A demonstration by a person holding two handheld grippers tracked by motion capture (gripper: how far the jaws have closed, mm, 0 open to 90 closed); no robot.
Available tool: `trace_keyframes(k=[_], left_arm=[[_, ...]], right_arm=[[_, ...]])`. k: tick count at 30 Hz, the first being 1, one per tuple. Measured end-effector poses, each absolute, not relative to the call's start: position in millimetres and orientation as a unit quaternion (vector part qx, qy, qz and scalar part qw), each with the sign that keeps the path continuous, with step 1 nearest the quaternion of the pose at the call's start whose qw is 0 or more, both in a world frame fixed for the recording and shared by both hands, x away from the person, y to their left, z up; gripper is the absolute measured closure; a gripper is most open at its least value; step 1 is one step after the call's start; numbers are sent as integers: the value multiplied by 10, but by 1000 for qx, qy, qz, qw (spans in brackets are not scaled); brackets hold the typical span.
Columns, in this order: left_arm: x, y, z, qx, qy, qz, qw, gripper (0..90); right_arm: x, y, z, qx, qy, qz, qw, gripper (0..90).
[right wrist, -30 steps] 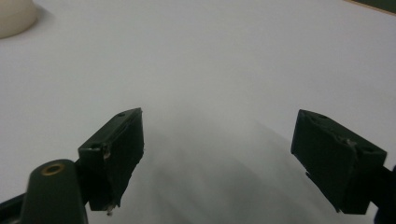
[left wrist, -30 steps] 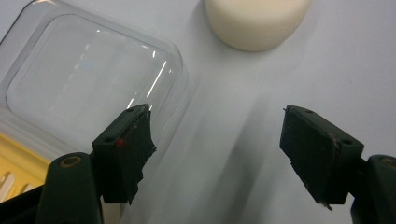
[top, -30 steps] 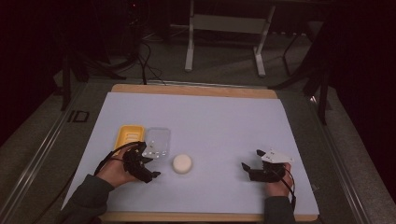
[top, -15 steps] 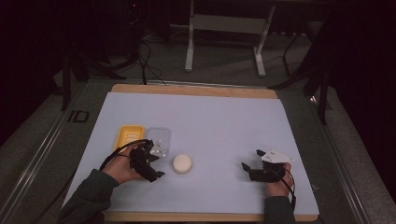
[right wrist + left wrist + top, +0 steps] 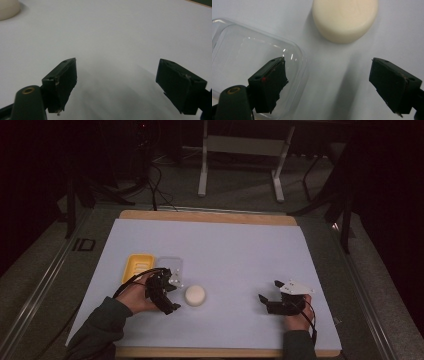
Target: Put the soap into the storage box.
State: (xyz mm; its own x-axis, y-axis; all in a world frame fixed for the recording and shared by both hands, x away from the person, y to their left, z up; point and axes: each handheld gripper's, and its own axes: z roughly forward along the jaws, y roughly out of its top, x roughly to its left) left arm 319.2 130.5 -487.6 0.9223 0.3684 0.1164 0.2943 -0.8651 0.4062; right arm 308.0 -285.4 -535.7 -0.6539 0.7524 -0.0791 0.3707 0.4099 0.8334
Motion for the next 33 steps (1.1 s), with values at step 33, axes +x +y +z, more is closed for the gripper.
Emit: trace_keyframes(k=[33], left_arm=[[3375,1011,-4905,973,144,66,166,78]], right_arm=[[3083,-2854,-5358,345,809,418,227,171]])
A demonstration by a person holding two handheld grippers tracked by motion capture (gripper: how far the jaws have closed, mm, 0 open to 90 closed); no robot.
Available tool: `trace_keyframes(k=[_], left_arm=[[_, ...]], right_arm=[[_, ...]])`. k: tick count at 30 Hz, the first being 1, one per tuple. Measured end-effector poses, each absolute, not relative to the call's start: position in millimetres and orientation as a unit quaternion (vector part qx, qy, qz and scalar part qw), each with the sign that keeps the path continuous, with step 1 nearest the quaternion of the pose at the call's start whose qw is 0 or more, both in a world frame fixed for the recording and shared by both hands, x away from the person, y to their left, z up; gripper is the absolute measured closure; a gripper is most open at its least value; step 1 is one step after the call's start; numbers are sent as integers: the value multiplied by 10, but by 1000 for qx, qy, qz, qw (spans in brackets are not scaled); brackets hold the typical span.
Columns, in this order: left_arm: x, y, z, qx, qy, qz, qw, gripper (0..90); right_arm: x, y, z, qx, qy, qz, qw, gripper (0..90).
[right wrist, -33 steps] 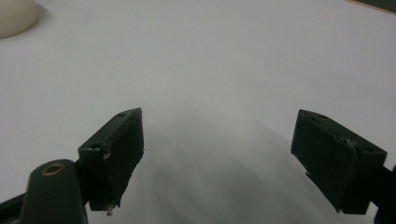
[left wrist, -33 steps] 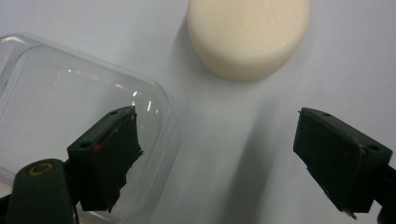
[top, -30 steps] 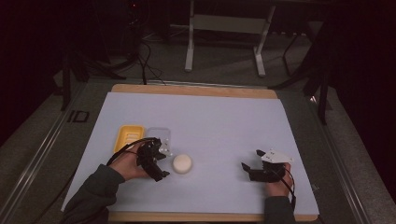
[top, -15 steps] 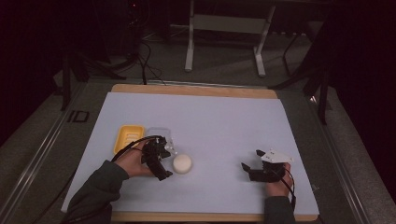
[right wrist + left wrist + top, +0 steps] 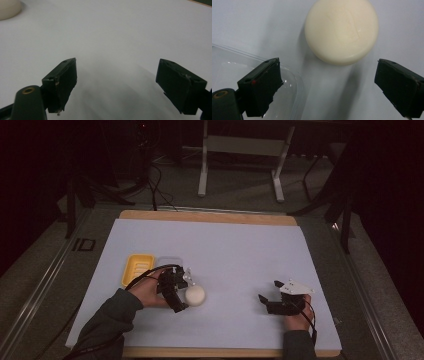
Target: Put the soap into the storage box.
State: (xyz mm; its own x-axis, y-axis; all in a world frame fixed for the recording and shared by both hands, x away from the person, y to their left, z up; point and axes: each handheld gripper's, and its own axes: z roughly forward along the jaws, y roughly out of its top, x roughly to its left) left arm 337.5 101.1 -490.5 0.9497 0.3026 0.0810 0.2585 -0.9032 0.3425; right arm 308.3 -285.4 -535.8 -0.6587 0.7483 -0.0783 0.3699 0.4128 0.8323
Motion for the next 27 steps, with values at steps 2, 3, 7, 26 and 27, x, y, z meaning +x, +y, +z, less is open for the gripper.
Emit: trace_keyframes(k=[2,3,7,26,27], left_arm=[[3378,1001,-4903,973,145,65,168,78],[3378,1001,-4903,973,145,65,168,78],[3394,956,-4914,973,143,63,169,78],[3435,732,-4946,982,111,45,149,151],[3435,717,-4958,982,111,43,147,151]], right_arm=[[3083,-2854,-5358,345,809,417,227,171],[3083,-2854,-5358,345,809,417,227,171],[3083,-2853,-5358,345,810,417,227,171],[3084,-2849,-5359,343,811,416,227,171],[3084,-2849,-5359,343,811,416,227,171]])
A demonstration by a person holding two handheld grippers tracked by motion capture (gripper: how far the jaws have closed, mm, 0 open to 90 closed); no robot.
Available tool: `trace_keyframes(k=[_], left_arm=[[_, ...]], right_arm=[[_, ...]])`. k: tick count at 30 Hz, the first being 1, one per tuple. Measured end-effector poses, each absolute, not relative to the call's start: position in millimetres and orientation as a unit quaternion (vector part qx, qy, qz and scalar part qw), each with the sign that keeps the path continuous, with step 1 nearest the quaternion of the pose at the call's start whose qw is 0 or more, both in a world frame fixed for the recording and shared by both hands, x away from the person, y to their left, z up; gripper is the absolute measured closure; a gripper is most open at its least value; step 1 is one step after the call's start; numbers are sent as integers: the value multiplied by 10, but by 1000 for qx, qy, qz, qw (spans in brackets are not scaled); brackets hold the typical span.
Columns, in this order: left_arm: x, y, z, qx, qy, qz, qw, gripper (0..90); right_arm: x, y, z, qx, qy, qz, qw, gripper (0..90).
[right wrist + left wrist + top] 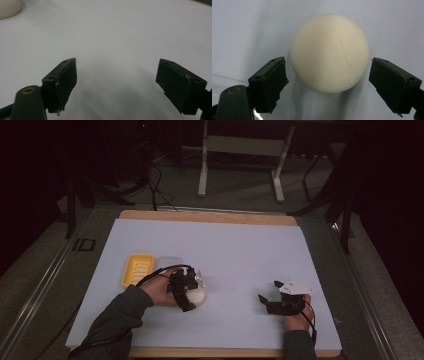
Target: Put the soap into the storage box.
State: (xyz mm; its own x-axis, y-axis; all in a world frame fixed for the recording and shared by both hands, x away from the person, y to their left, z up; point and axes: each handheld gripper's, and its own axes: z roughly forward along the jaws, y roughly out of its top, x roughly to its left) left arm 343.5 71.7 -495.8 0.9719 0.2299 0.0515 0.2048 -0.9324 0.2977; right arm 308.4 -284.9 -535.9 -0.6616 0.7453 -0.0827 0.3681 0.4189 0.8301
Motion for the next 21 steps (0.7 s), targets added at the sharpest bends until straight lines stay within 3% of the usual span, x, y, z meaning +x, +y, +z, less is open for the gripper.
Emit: trace_keyframes(k=[21], left_arm=[[3506,526,-5047,988,93,30,117,198]], right_arm=[[3085,-2844,-5360,343,812,414,225,171]])
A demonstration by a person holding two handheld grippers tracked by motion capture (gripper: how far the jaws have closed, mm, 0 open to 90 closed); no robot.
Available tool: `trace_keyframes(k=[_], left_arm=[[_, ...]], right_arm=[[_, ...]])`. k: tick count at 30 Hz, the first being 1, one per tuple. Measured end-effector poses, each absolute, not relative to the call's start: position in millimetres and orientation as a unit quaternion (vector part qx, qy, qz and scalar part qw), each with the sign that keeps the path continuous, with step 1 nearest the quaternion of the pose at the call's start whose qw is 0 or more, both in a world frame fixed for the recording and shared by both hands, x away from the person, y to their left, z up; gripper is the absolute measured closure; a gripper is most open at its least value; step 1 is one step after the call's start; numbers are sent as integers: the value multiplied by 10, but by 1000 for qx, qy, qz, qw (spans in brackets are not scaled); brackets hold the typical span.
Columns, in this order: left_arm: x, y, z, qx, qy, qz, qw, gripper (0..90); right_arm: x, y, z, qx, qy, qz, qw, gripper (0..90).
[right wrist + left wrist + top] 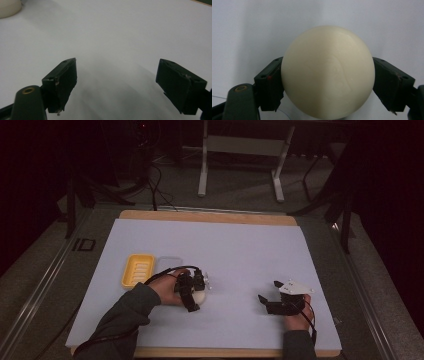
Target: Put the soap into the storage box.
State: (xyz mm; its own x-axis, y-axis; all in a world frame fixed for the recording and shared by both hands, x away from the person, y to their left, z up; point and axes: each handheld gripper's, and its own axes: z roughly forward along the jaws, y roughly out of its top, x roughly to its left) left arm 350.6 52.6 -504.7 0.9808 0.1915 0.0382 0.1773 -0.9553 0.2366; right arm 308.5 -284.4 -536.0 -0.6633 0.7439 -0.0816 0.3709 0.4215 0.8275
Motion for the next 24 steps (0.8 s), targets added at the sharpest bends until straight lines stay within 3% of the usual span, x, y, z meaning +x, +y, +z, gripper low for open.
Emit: trace_keyframes(k=[24], left_arm=[[3571,442,-5036,993,82,13,86,249]], right_arm=[[3085,-2843,-5360,343,813,413,224,171]])
